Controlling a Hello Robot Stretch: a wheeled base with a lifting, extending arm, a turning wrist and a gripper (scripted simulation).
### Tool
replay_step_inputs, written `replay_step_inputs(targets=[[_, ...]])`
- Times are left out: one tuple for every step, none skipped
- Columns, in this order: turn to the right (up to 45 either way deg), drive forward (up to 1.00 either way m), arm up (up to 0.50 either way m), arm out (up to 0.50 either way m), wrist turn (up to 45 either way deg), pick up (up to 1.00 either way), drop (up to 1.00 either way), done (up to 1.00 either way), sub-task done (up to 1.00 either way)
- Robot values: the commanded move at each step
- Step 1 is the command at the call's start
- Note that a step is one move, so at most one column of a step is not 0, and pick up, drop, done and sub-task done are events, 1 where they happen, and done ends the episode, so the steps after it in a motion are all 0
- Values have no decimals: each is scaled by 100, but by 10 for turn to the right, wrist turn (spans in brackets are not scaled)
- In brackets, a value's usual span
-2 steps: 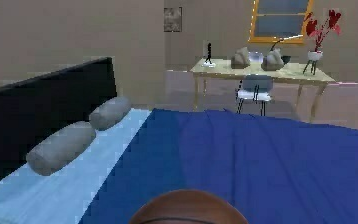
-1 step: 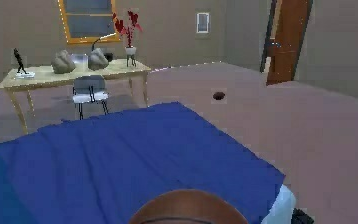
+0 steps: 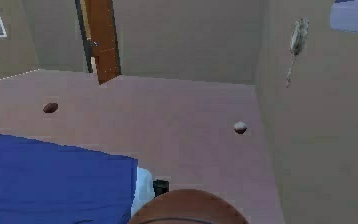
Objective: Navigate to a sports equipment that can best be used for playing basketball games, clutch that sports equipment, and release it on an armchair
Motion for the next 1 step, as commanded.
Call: replay_step_inputs(targets=[[60, 0, 0, 0, 0, 0, 0, 0, 0]])
